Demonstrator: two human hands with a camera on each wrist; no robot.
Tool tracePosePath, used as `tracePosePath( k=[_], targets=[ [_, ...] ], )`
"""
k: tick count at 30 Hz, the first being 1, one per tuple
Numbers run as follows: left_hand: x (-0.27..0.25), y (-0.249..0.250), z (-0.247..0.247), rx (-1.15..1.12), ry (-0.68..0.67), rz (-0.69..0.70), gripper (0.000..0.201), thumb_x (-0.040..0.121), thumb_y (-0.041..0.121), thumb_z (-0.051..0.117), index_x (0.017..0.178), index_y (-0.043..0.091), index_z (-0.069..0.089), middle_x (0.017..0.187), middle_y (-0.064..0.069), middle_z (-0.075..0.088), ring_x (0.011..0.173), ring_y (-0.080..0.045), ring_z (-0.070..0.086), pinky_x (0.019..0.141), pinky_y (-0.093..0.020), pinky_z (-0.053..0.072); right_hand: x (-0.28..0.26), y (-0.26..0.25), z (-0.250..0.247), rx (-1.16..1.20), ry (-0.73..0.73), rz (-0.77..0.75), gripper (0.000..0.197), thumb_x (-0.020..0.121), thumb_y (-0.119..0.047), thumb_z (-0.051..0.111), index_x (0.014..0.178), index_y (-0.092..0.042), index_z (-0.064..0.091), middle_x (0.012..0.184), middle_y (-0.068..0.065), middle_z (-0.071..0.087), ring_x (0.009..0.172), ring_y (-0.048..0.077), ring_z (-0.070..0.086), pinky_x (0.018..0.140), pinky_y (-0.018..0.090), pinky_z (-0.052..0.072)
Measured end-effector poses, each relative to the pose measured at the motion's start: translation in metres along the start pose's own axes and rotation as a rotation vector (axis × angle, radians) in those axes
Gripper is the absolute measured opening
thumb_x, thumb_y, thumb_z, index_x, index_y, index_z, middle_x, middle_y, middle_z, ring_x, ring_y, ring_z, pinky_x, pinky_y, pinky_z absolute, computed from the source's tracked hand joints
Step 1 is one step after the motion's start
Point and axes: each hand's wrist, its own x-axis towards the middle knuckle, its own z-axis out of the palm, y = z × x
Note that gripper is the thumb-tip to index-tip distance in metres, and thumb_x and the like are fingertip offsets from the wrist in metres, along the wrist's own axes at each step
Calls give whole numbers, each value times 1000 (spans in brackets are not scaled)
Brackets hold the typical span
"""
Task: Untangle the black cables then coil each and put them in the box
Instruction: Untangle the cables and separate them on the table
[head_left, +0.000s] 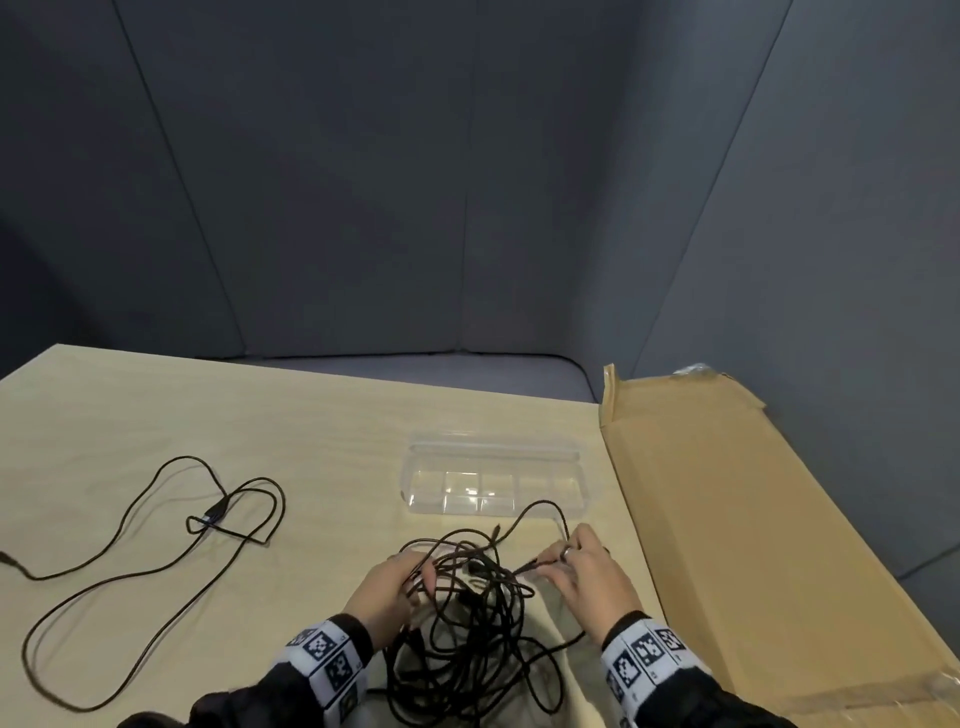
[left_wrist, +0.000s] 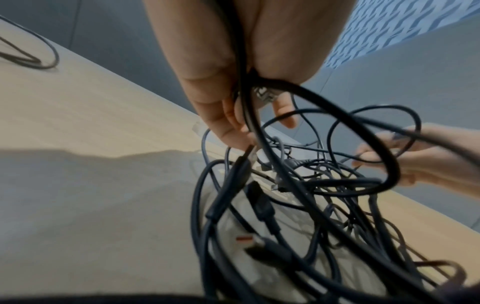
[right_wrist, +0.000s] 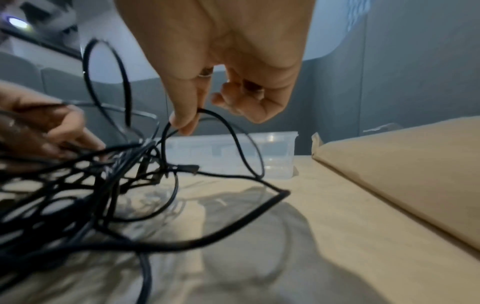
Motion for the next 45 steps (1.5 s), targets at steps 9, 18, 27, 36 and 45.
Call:
tracePosePath(
  k=[9, 18, 27, 36, 45],
  targets=[
    [-4, 15, -29, 251, -20, -55, 41, 61, 20, 51, 88, 50, 44, 116, 12, 45, 111, -12, 44, 100, -35, 38, -7, -3, -26, 158, -22, -115, 24, 92, -21, 55, 78, -40, 50, 82, -17, 58, 79, 0, 55, 68, 6, 37],
    [3, 85, 15, 397, -305, 135, 38, 65, 63, 64, 77, 39, 38, 102, 15, 53, 90, -8, 53, 84, -29, 42, -12, -16, -23, 77, -121, -121, 25, 85, -41, 59, 63, -36, 50, 69, -14, 57, 79, -1, 44, 73, 16, 35],
    [21, 33, 27, 581, -168, -87, 52, 70, 39, 64, 118, 35, 44, 122, 3, 27, 116, -19, 32, 99, -30, 39, -3, -32, 11, -255, -465, 57, 27, 82, -30, 50, 108, -38, 56, 104, -10, 62, 114, 15, 51, 104, 43, 25],
    [23, 22, 12, 410, -237, -67, 36, 66, 21, 75, 62, 39, 44, 93, 11, 43, 102, -12, 42, 82, -14, 37, 13, -26, 45, 473, -389, 295, 12, 81, -16, 67, 80, -23, 57, 67, -8, 53, 70, 8, 54, 74, 22, 46],
    [4, 22, -23, 135, -153, 76, 27, 52, 50, 71, 65, 41, 50, 88, 3, 52, 87, -11, 48, 77, -20, 39, 2, -39, 14, 573, -248, 153, 14, 87, -9, 58, 86, -21, 65, 76, -9, 64, 72, 1, 59, 67, 17, 49]
  ],
)
